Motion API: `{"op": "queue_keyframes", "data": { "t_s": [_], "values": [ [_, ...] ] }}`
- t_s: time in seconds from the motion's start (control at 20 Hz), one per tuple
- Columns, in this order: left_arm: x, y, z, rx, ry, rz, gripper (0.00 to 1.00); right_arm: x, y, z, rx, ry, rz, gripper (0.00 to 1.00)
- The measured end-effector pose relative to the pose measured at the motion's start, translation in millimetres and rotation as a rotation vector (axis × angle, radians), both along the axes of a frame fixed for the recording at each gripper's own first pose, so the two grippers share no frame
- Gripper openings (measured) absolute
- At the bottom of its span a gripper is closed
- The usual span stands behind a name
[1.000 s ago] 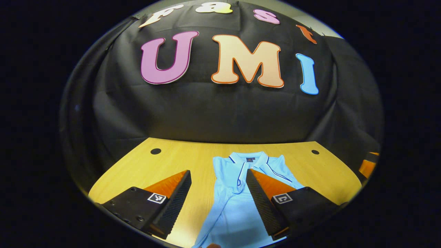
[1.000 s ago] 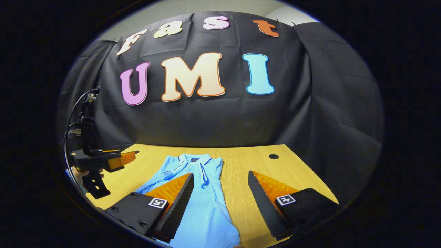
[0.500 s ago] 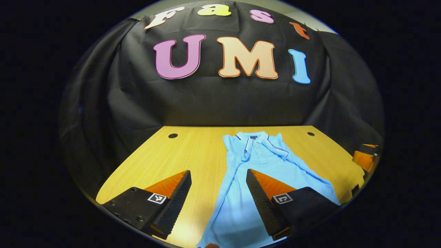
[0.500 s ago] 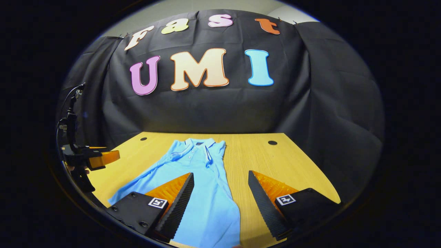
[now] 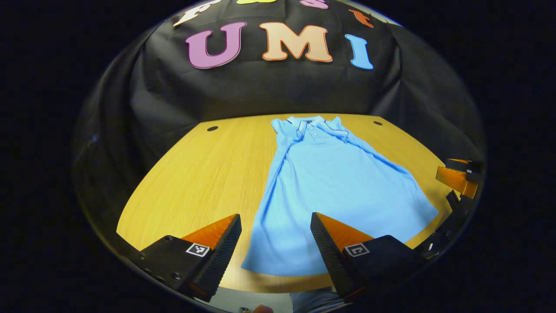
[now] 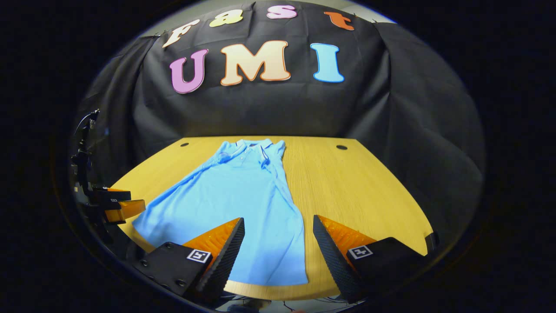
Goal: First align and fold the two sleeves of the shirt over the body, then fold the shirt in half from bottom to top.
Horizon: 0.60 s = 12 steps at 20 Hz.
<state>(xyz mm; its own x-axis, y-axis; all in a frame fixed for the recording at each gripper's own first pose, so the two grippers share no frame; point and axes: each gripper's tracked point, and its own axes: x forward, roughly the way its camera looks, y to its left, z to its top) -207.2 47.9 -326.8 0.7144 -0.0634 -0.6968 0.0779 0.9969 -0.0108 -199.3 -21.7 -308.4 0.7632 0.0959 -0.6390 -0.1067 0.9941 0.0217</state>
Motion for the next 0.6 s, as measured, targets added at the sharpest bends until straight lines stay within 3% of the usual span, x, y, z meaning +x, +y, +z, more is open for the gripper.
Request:
{"op": "queue_keyframes", "data": {
  "t_s": [0.2,0.4,0.6],
  "values": [
    [-21,-5,-26,-0.002,0.049,-0.020,0.96,-16,3,-26,-0.026,0.061,0.005,0.96],
    [-36,9,-42,0.048,0.085,0.018,0.96,-46,0,-44,-0.032,0.119,-0.004,0.96],
    [-35,8,-39,0.069,0.059,-0.001,0.96,-61,4,-68,-0.049,0.185,0.009,0.96]
  ]
}}
